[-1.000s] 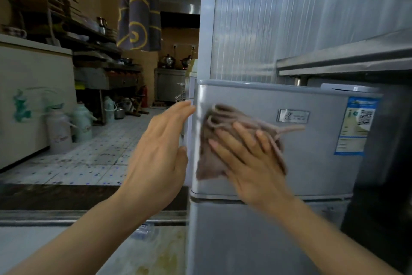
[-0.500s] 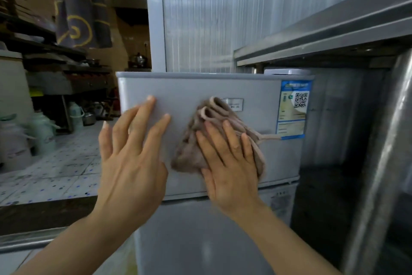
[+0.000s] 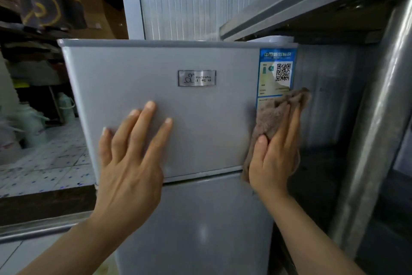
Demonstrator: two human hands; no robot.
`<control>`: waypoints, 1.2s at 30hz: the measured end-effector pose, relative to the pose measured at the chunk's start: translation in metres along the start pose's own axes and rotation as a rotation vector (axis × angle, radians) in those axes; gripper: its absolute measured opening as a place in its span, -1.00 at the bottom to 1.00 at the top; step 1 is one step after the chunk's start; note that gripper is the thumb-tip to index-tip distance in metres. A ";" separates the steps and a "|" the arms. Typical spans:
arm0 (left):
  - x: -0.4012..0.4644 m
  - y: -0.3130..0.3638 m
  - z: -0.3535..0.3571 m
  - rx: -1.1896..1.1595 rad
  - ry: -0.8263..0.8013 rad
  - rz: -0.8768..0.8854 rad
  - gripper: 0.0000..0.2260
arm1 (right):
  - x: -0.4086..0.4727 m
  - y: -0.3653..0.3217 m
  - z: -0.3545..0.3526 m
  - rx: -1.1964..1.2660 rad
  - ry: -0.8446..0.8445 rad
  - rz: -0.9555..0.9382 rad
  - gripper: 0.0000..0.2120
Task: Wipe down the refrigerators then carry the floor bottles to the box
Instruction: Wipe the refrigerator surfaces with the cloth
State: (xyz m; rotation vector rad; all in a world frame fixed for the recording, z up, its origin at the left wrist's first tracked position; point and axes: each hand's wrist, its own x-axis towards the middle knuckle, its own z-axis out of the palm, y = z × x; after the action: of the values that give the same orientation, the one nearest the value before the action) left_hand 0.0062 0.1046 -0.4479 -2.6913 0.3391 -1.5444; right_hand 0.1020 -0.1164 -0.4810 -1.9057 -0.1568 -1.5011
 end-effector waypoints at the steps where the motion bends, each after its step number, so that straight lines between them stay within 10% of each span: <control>1: 0.000 -0.001 0.000 0.001 0.004 0.010 -0.36 | -0.014 0.006 -0.002 0.009 -0.040 0.024 -0.40; 9: -0.033 -0.036 -0.012 0.073 -0.018 -0.064 -0.40 | -0.032 -0.040 0.007 -0.128 -0.037 0.156 -0.38; 18: -0.046 -0.051 -0.008 0.051 -0.015 -0.040 -0.47 | -0.081 -0.082 0.029 -0.202 -0.195 -0.244 -0.39; 28: -0.063 -0.053 -0.007 -0.041 -0.011 -0.114 -0.48 | -0.038 -0.010 0.005 -0.012 -0.005 0.411 -0.41; 36: -0.080 -0.057 -0.001 -0.042 -0.093 -0.075 -0.37 | -0.099 -0.083 0.030 -0.147 -0.197 -0.112 -0.40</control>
State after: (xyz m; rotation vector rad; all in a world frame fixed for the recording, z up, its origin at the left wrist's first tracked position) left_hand -0.0238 0.1765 -0.5082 -2.8278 0.2740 -1.4388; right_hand 0.0533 -0.0056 -0.5358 -2.1943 -0.2525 -1.4288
